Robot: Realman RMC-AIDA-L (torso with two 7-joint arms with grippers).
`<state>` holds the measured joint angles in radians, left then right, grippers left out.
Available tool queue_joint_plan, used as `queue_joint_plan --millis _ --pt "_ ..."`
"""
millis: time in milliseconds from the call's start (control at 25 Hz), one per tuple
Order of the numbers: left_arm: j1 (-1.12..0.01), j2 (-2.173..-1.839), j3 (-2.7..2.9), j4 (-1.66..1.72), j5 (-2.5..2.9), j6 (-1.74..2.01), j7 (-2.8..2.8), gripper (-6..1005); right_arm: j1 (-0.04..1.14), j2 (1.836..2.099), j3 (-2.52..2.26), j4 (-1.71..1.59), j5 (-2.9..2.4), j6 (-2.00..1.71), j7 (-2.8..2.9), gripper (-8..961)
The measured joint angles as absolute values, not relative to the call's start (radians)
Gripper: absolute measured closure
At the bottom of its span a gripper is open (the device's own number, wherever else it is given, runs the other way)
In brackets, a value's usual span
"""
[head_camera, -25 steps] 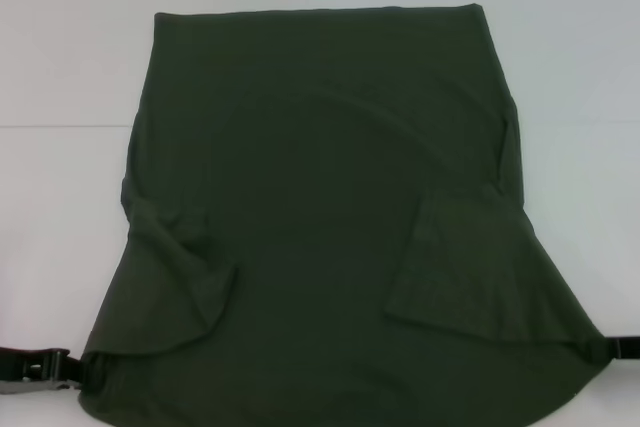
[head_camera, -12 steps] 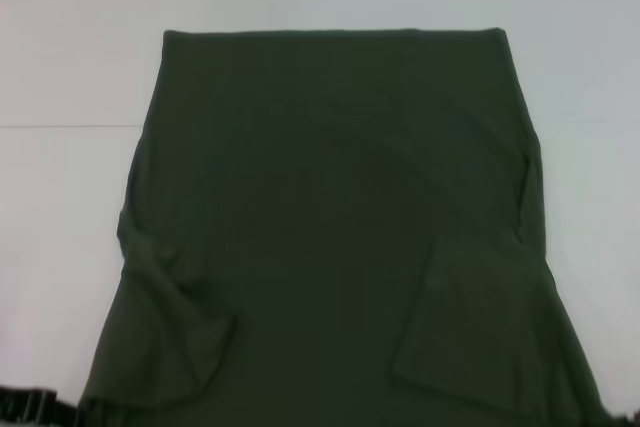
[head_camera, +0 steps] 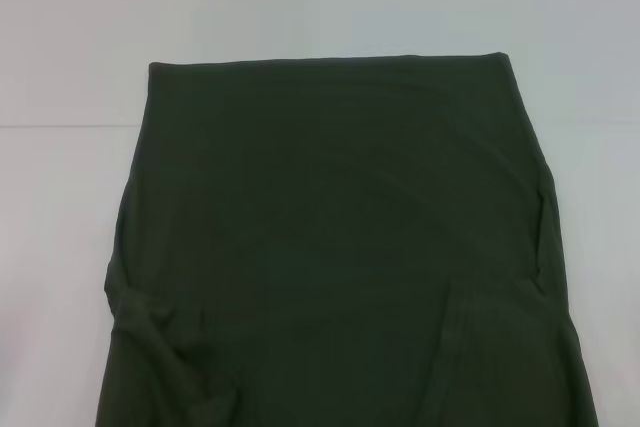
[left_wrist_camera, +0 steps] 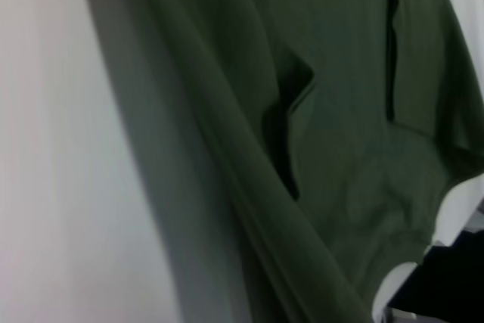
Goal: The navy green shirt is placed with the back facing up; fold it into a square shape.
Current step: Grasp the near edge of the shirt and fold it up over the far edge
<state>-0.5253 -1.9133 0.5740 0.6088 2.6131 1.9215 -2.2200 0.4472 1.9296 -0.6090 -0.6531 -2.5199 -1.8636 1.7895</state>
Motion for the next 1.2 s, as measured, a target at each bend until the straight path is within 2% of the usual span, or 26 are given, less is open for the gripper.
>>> queue_joint_plan --millis 360,640,920,1200 --pt "-0.533 -1.912 0.492 0.603 2.588 1.945 -2.178 961 0.452 1.931 -0.555 -0.648 -2.512 -1.864 1.771 909" --pt "-0.542 -1.920 0.315 0.603 2.519 1.911 -2.153 960 0.461 1.908 -0.374 -0.621 -2.464 -1.841 1.767 909" --pt "-0.528 -1.928 0.190 0.563 2.400 1.806 -2.168 959 0.462 1.899 -0.271 -0.569 -2.342 -1.752 1.785 908" --pt "-0.505 -1.933 0.142 0.507 2.250 1.682 -2.162 958 0.459 1.906 -0.245 -0.499 -2.196 -1.587 1.792 908"
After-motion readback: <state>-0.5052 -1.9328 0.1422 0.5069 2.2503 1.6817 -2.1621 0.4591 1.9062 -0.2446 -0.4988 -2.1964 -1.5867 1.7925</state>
